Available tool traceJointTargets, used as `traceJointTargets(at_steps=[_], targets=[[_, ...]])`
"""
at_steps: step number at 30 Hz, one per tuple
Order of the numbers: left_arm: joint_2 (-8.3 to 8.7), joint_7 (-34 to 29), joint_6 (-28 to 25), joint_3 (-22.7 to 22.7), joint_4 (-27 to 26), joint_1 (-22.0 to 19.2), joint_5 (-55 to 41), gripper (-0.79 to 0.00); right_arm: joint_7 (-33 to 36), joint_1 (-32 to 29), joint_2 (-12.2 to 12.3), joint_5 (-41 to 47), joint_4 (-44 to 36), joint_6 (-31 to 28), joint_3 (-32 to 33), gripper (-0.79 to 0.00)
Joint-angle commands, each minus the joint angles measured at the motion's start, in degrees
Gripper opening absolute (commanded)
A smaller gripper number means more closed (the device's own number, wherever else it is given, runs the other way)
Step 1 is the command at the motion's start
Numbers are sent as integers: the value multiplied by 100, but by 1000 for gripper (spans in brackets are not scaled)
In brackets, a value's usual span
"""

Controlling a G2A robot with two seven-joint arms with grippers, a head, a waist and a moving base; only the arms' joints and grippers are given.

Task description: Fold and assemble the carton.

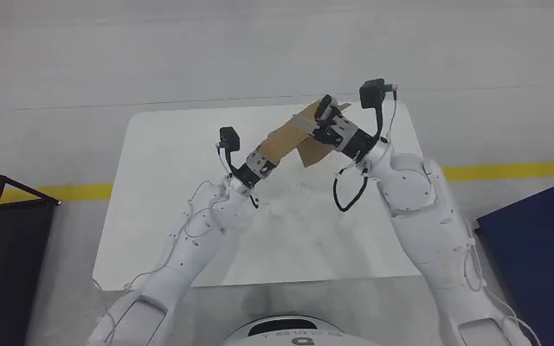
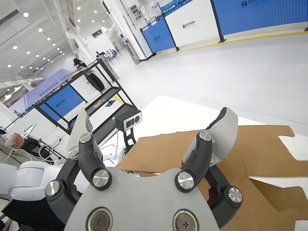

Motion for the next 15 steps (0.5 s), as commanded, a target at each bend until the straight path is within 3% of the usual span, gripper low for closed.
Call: traceJointTargets(at_steps=[1, 11, 15], targets=[[-14, -146, -76, -16, 101, -33, -384, -785, -78, -115, 21, 181, -49, -126, 174, 0], [-78, -670, -1091, -15, 546, -140, -1937, -785, -338, -463, 98, 525, 207, -215, 792, 0], [-84, -1205, -1177, 35, 568, -183, -2686, -785, -402, -505, 118, 508, 334, -331, 906, 0]])
